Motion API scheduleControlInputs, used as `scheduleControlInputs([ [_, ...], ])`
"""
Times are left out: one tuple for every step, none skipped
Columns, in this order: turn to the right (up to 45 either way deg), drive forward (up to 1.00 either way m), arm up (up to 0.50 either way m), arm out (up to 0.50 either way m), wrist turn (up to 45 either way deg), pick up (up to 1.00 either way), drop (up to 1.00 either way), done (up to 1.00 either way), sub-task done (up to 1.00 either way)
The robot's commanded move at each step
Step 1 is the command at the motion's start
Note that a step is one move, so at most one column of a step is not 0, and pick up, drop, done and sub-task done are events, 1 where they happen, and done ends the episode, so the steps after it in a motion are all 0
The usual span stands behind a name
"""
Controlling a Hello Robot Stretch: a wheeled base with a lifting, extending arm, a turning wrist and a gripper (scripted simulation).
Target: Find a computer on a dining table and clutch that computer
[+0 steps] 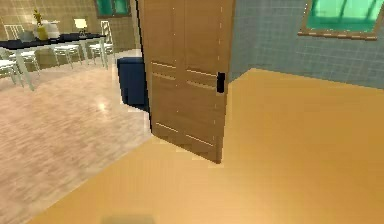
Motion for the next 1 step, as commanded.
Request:
scheduleControlInputs([
  [0.0, 0.6, 0.0, 0.0, 0.0, 0.0, 0.0, 0.0, 0.0],
])
